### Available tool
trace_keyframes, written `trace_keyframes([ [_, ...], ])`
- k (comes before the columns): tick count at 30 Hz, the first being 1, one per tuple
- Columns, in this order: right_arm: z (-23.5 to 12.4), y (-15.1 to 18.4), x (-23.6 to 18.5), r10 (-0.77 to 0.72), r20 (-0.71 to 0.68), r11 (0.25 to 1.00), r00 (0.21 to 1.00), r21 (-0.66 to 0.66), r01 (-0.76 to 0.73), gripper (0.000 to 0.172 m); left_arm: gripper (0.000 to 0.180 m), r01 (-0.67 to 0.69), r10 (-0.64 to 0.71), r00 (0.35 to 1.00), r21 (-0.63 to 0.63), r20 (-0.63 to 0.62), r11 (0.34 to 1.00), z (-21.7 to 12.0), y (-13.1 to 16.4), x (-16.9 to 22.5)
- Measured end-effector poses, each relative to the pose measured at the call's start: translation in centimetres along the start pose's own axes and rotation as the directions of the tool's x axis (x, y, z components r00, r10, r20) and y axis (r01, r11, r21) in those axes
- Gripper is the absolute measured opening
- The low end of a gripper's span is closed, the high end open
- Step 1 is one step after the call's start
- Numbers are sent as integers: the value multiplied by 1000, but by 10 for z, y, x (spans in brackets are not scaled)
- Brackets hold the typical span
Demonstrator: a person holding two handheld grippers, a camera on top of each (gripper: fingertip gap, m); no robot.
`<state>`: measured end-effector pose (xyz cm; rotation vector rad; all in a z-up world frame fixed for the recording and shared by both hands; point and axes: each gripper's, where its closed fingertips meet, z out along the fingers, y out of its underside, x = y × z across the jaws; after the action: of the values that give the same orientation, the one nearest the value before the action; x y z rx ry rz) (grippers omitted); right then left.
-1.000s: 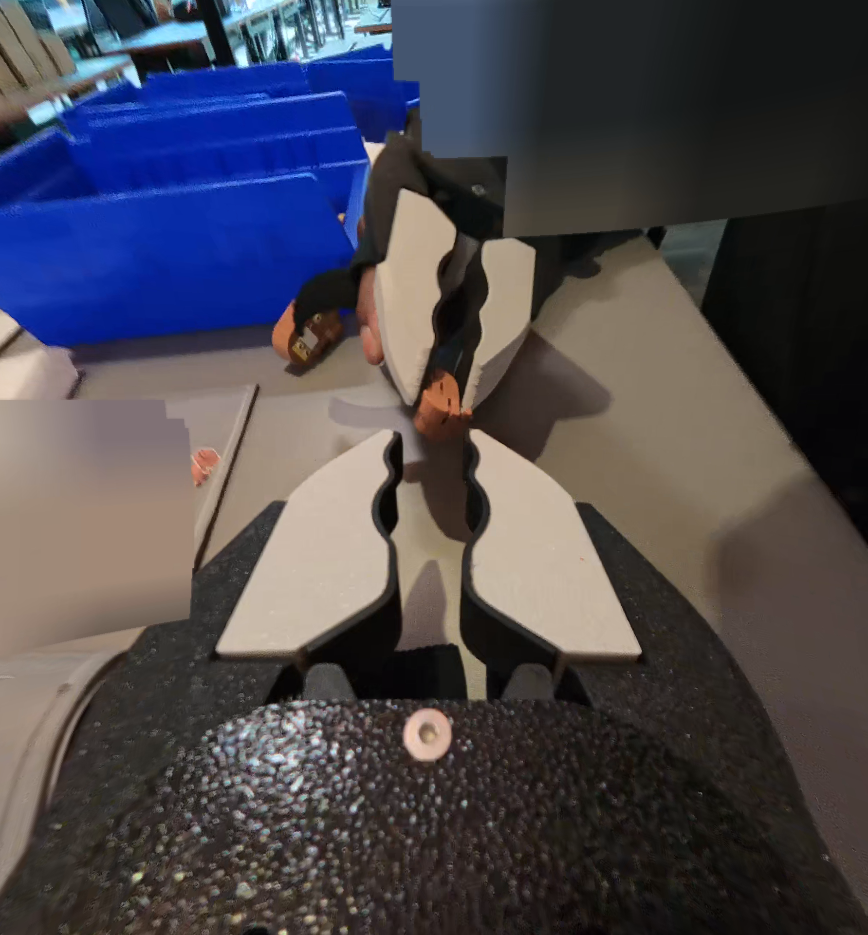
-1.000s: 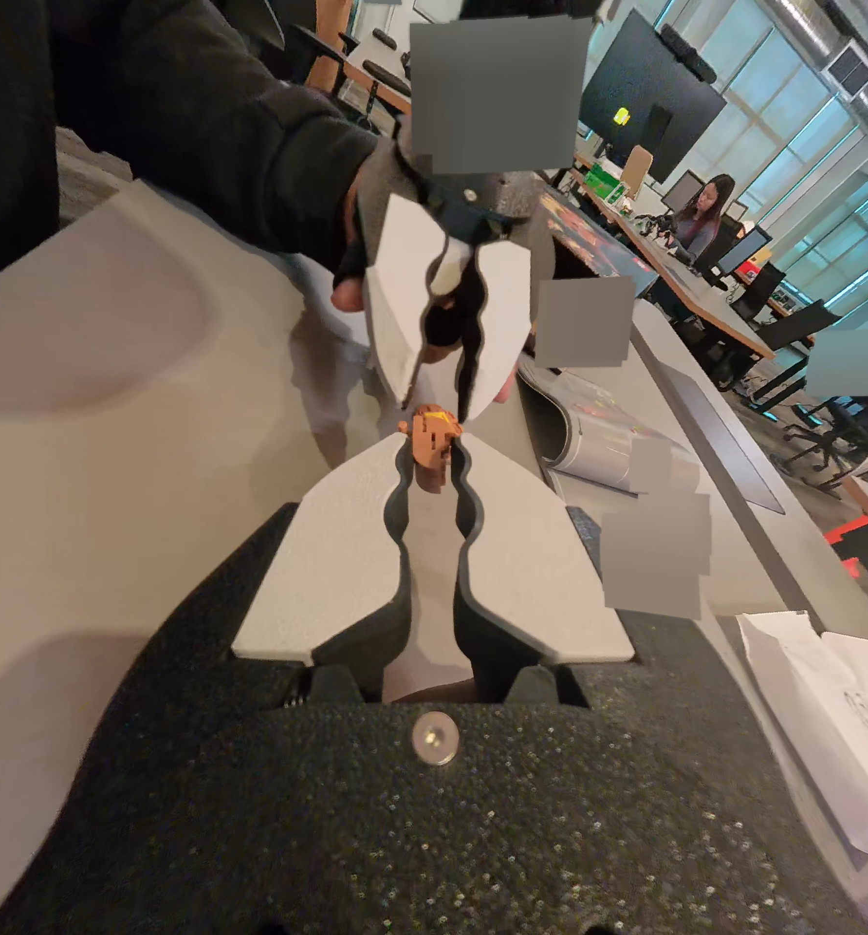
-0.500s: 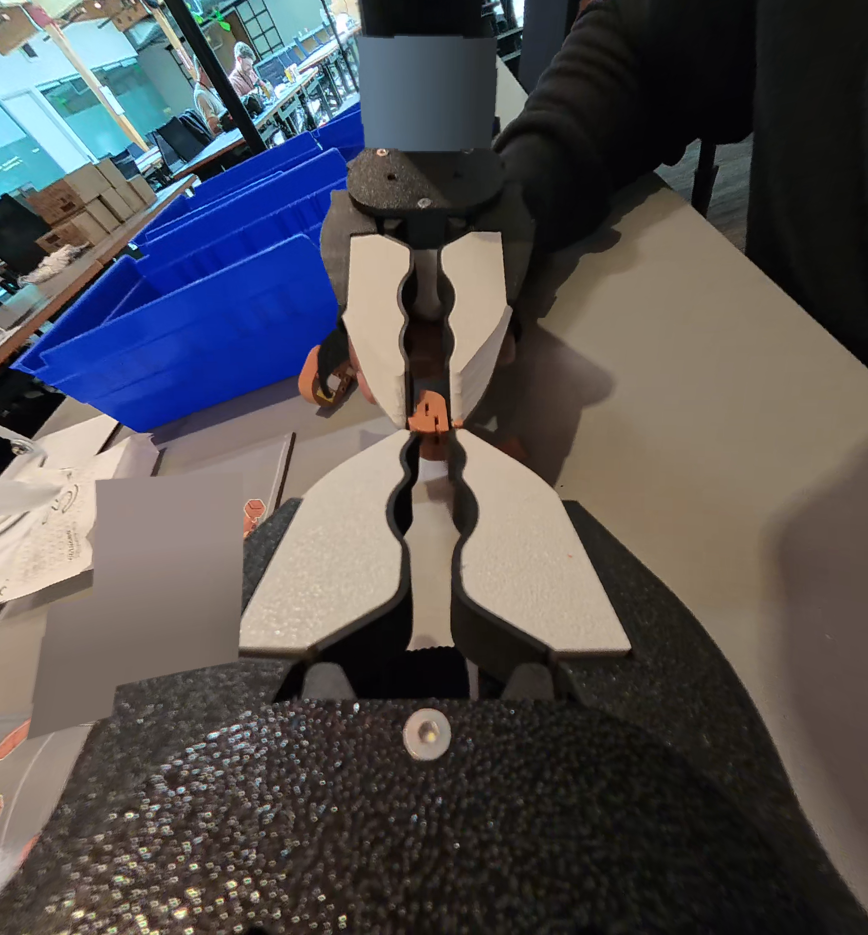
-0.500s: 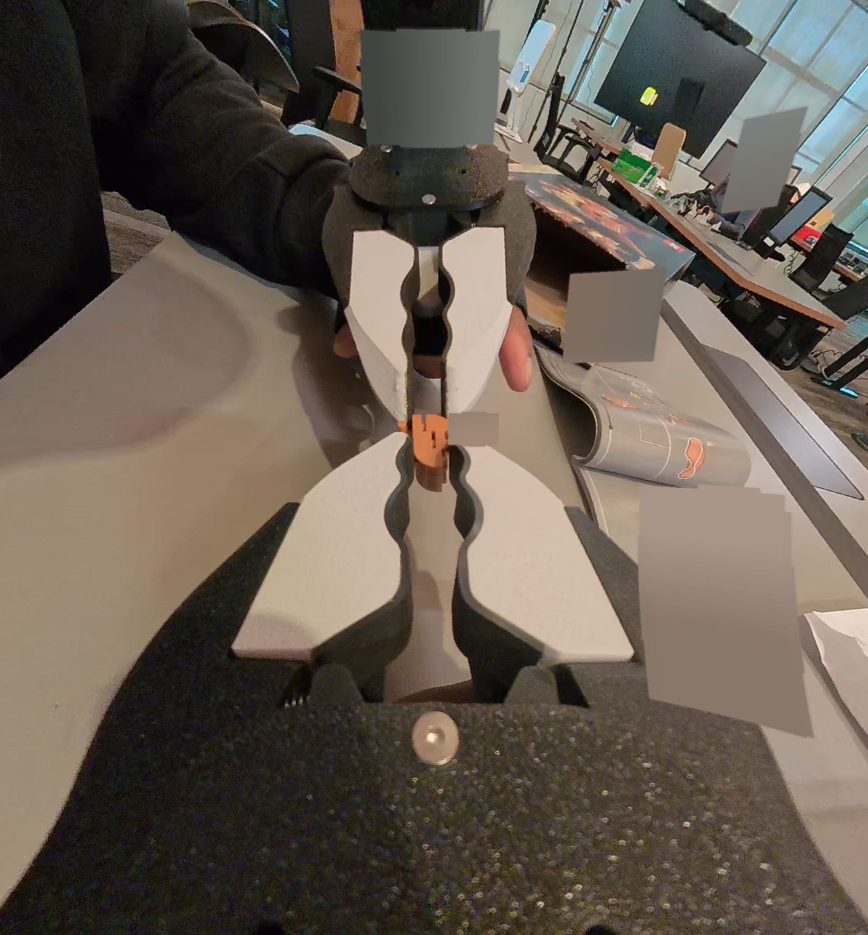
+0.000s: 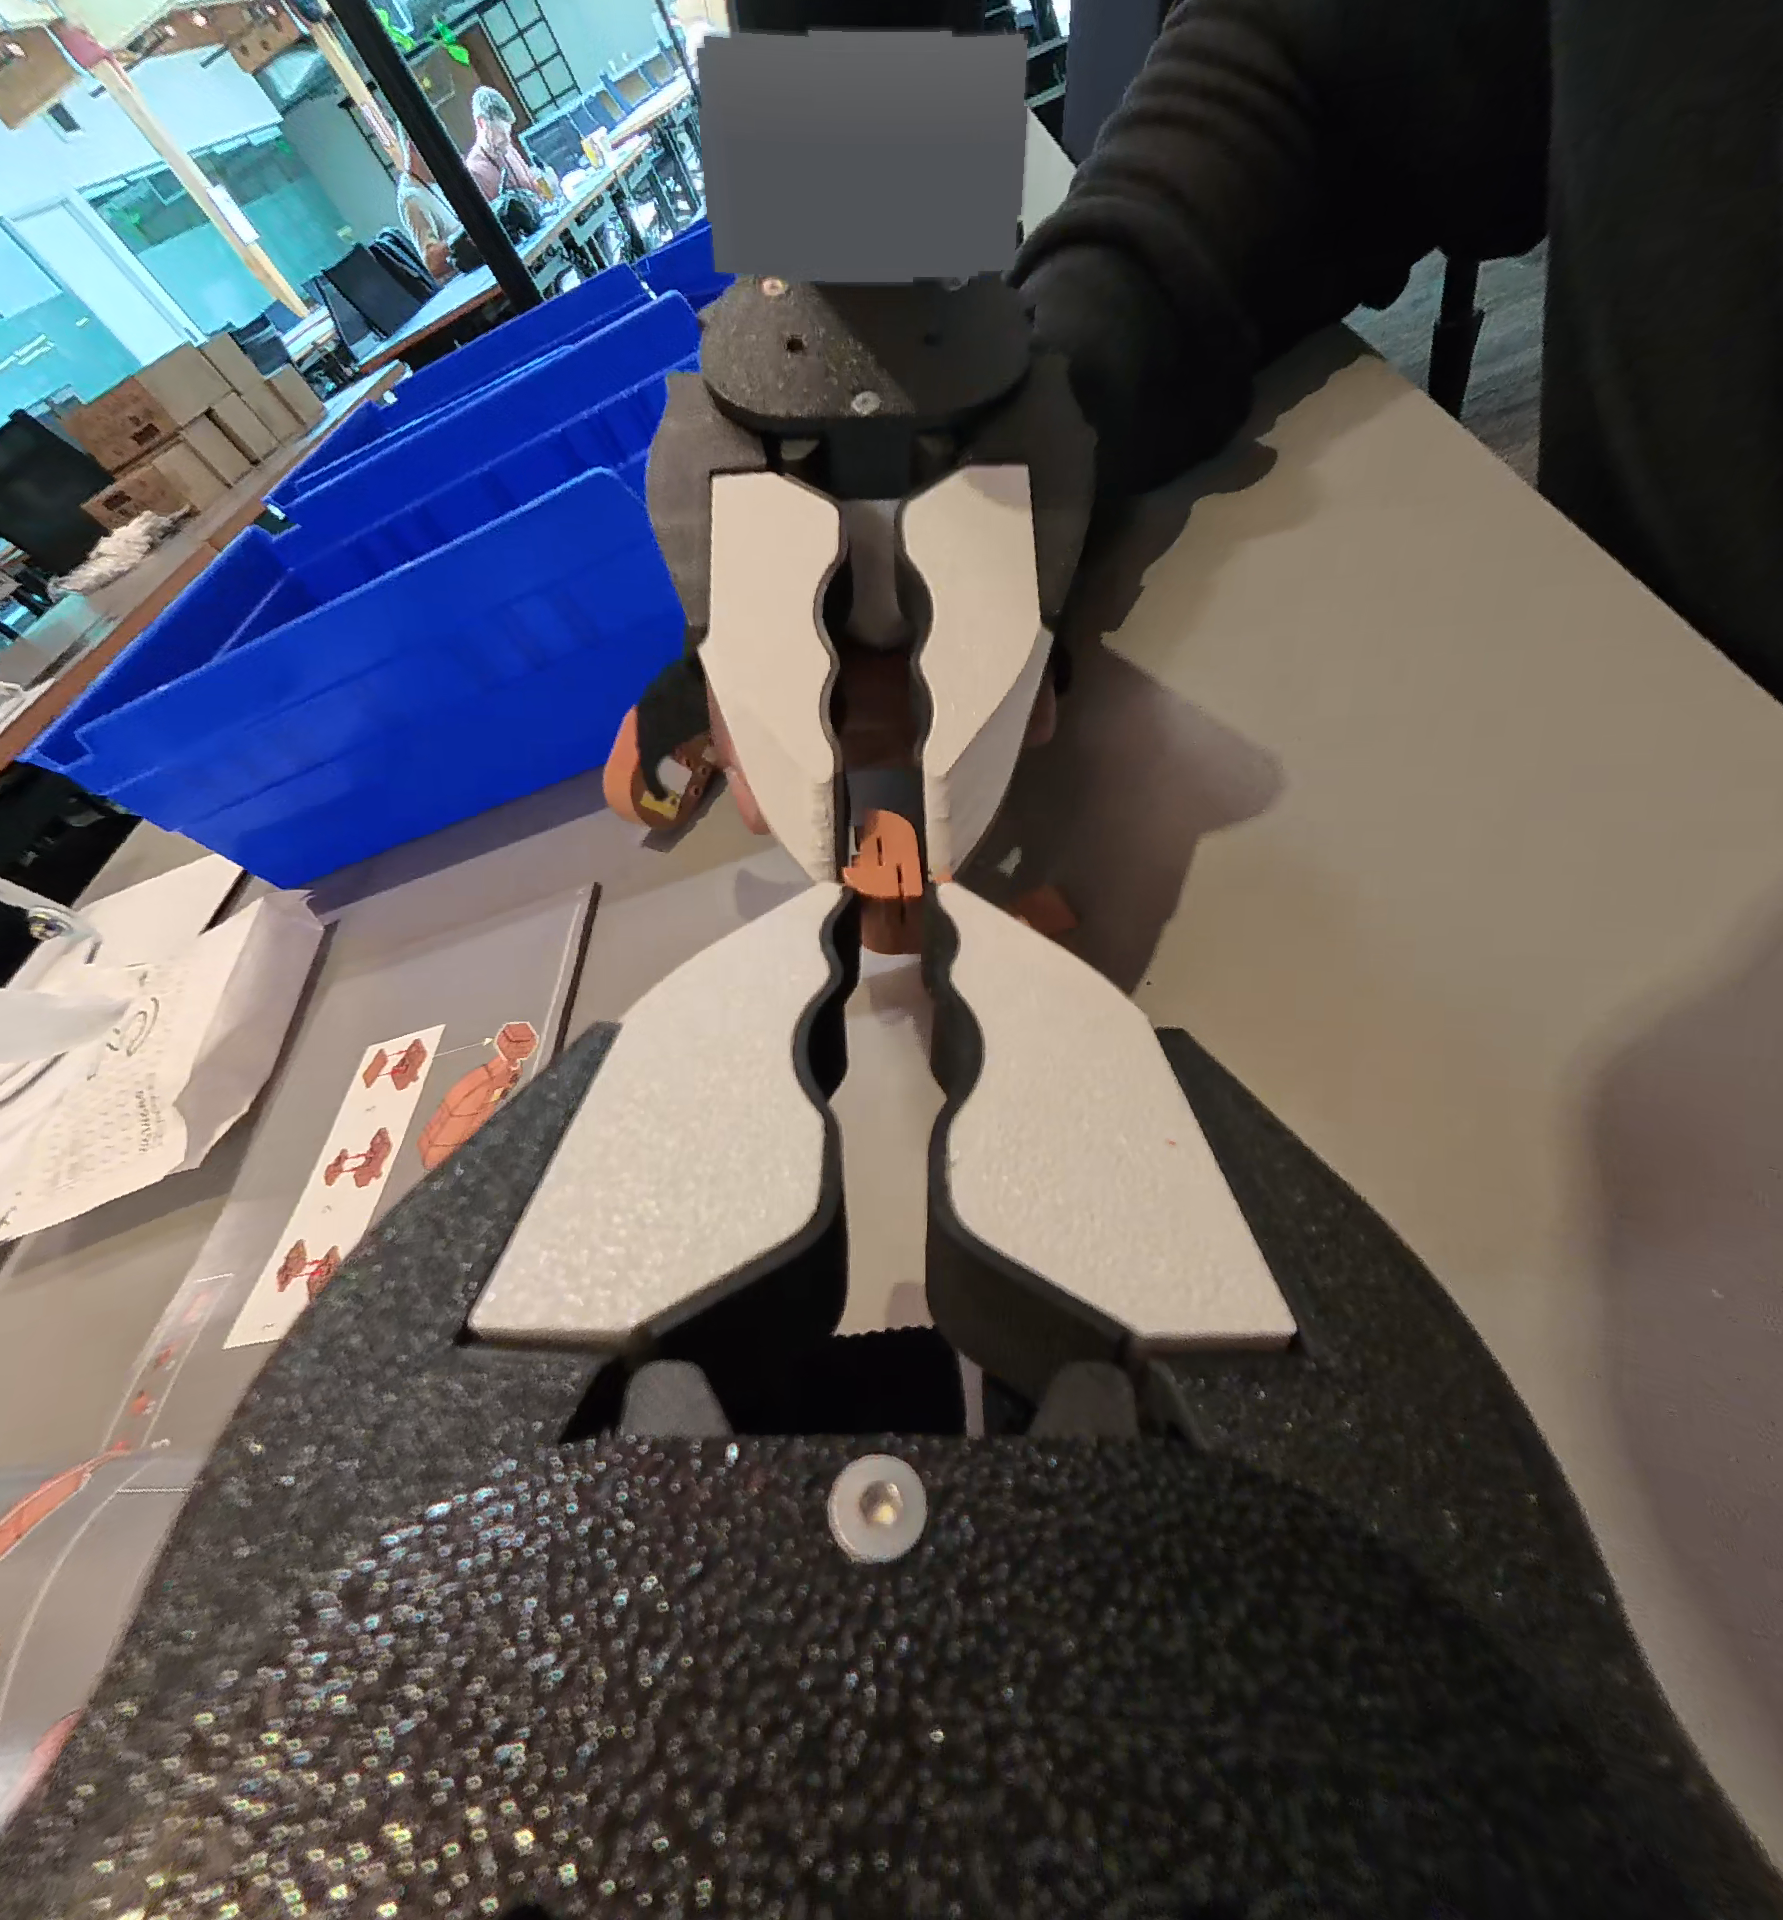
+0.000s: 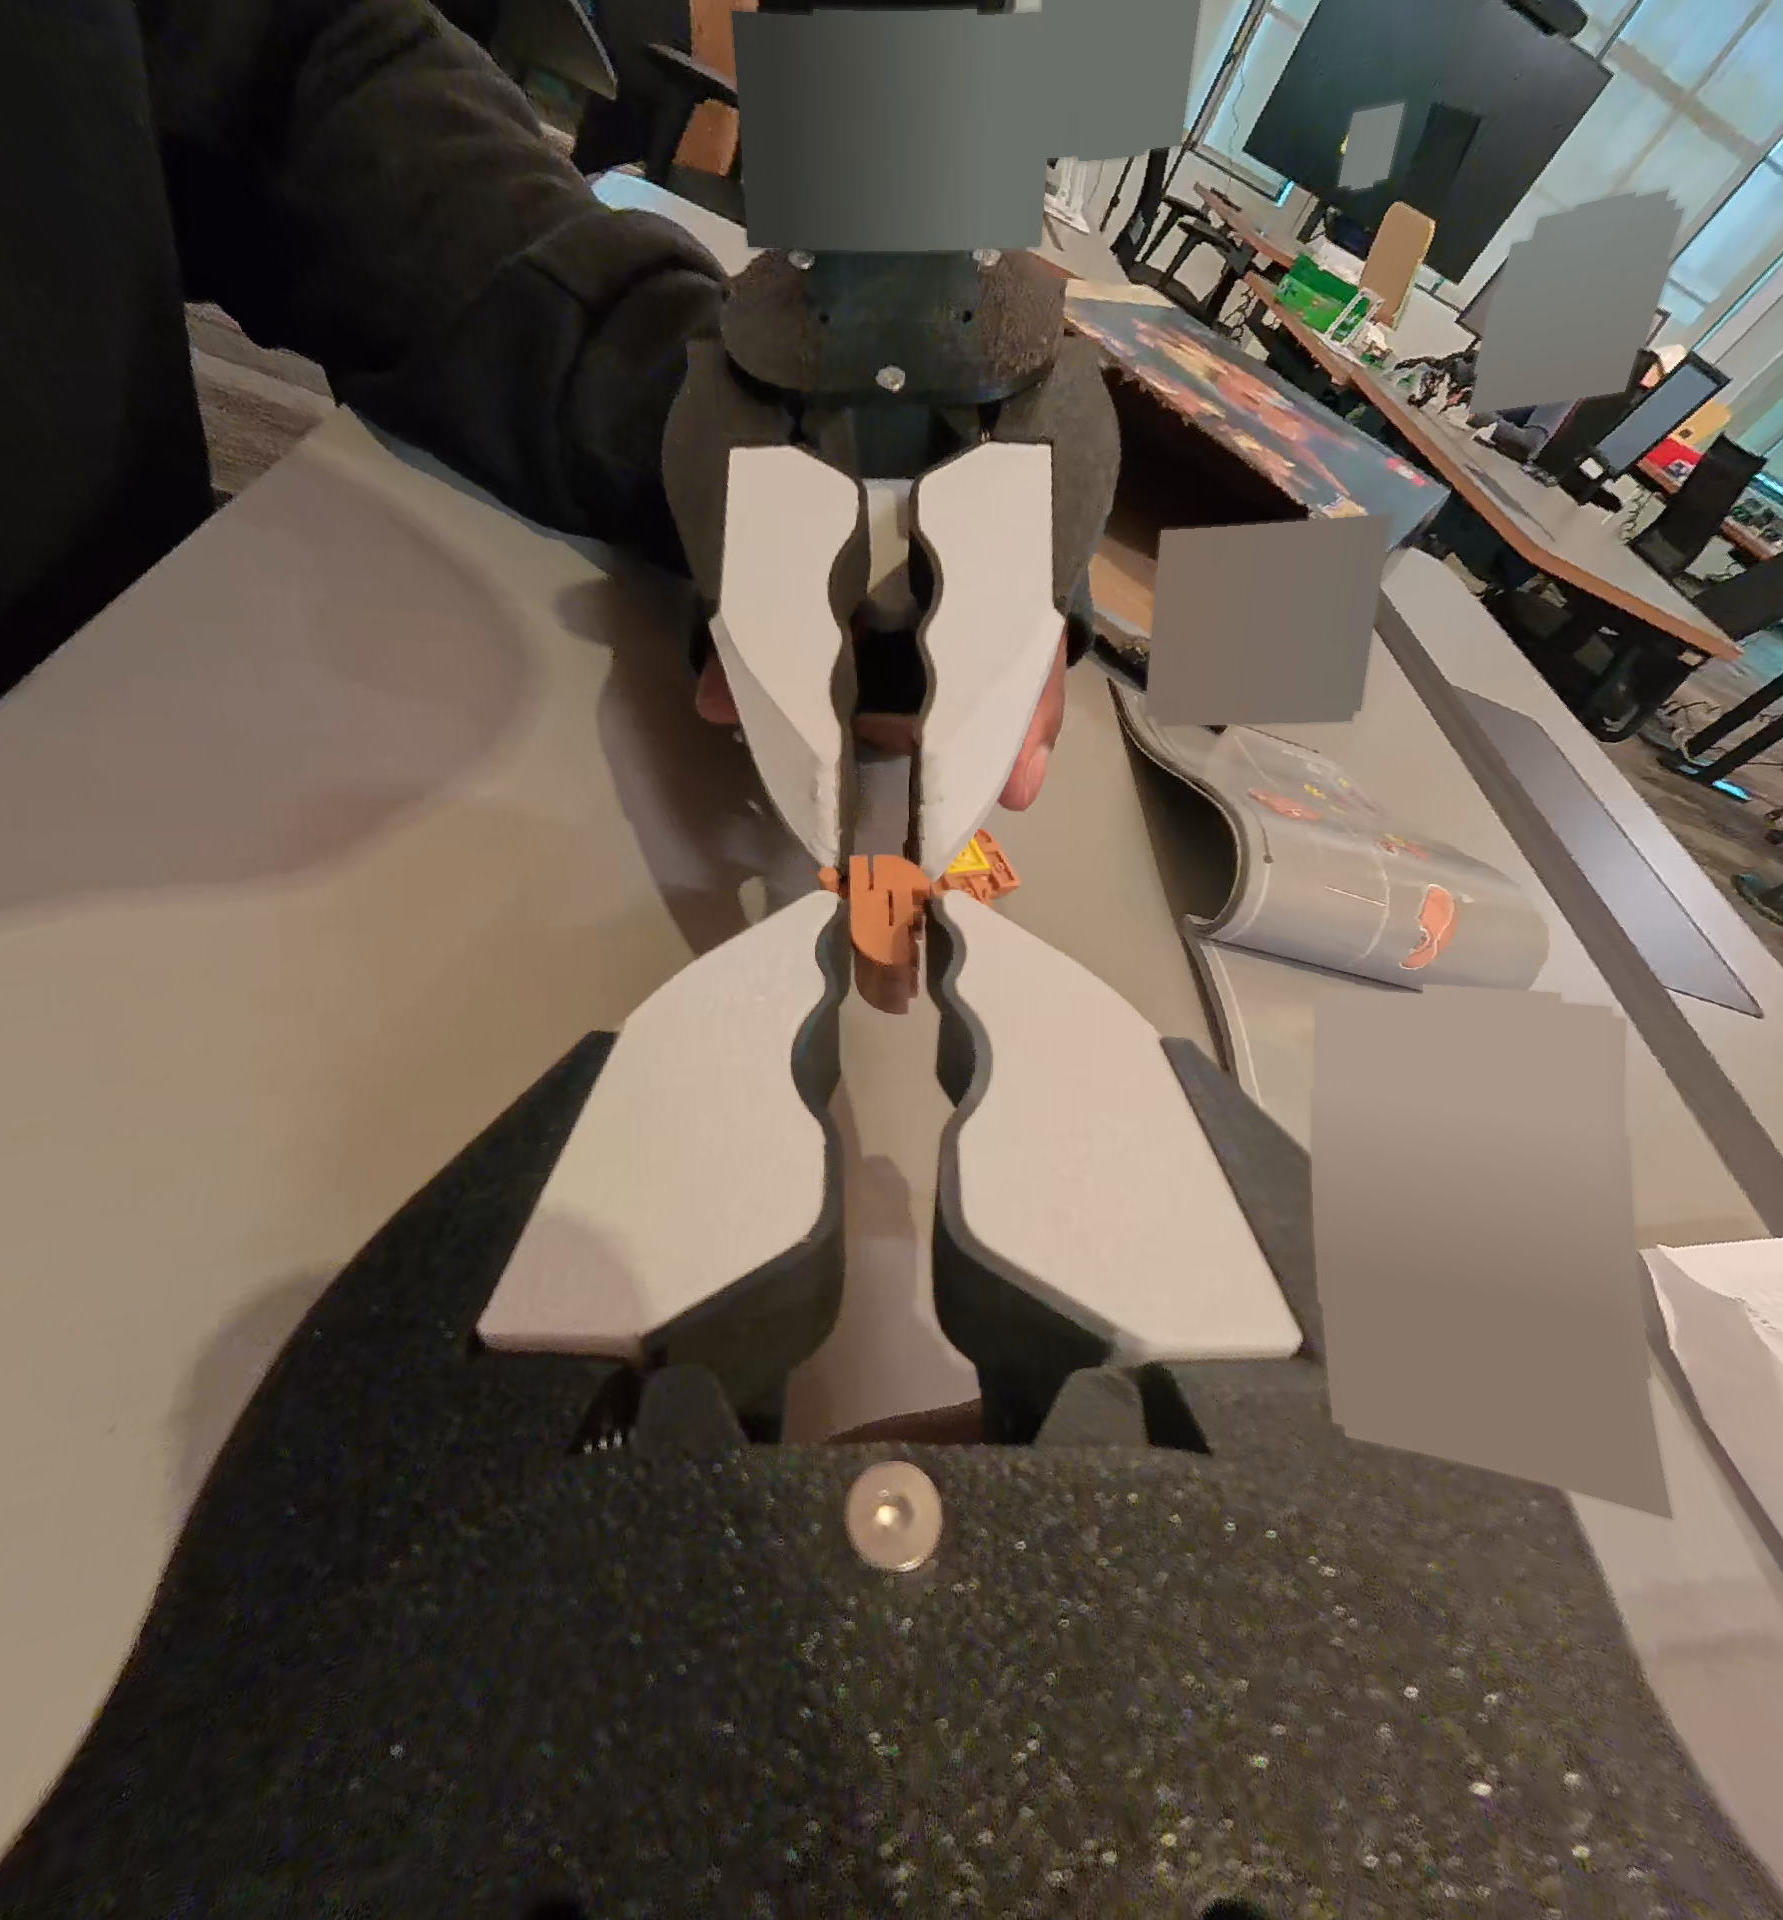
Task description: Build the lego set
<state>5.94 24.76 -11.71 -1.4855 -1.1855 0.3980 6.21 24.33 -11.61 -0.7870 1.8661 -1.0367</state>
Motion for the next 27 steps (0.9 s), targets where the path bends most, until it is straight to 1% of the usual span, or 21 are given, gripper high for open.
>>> trace_keyframes([
  [4,0,1,2,-4,-23,1000,1000,-2,4,13,10,23,-23,1000,-5,0,1000,1,2,-1],
  [12,-1,3,1,-12,-11,1000,1000,-24,11,12,9,43,-43,999,-6,6,999,2,2,-1],
  [16,-2,0,-1,-6,2,1000,1000,-16,6,12,9,60,-60,998,5,-12,998,1,-1,1],
  [21,-3,1,0,5,1,1000,1000,-14,-5,11,8,79,-79,997,9,-2,997,2,-1,0],
  [24,-4,2,3,5,-18,1000,1000,-22,-5,11,7,89,-89,996,12,4,996,2,-1,-1],
  [25,-4,2,4,2,-22,1000,1000,-21,-3,11,0,89,-89,996,12,-22,996,2,-1,2],
  [27,-4,3,6,-1,-35,1000,999,-24,0,11,0,94,-94,996,11,-12,996,2,-1,1],
])
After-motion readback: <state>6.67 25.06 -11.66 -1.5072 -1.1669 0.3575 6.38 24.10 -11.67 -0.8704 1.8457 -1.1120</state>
